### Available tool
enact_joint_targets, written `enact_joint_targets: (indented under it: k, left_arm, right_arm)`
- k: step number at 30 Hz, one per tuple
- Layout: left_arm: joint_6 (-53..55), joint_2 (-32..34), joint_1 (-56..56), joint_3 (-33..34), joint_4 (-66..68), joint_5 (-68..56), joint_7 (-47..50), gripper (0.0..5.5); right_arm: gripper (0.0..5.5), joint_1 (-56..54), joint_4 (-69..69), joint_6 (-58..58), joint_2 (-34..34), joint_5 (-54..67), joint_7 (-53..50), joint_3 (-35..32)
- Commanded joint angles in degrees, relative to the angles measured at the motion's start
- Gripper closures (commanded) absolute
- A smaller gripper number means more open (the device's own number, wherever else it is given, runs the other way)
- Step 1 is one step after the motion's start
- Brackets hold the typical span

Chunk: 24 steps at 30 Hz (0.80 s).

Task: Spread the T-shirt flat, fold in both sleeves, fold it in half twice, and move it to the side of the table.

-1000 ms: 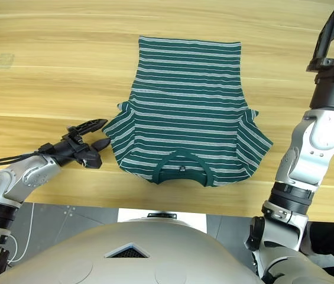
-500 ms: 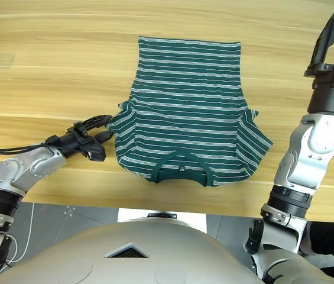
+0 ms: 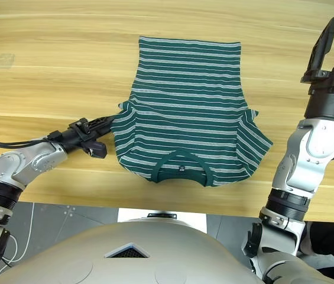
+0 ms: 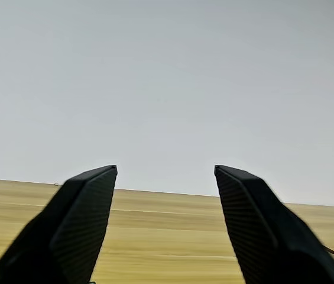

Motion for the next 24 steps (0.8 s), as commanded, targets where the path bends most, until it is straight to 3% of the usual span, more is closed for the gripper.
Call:
enact_joint_targets:
  k: [1, 9, 24]
  left_arm:
    - [2.94, -0.37, 5.45, -2.91, 4.4, 2.19, -1.54, 5.0]
    - [3.47, -0.87, 6.92, -1.75, 2.31, -0.37, 0.7, 5.47]
    - [2.97, -5.64, 6.58, -2.48, -4.22, -2.08, 2.51, 5.48]
  right_arm:
    - [2.44, -0.03, 0.46, 0.0, 0.71, 0.28, 0.9, 0.59]
    - [2.44, -1.13, 1.53, -0.09, 0.66, 0.45, 1.71, 0.89]
    - [2.44, -0.59, 2.71, -1.15, 1.39, -0.1, 2.34, 1.52]
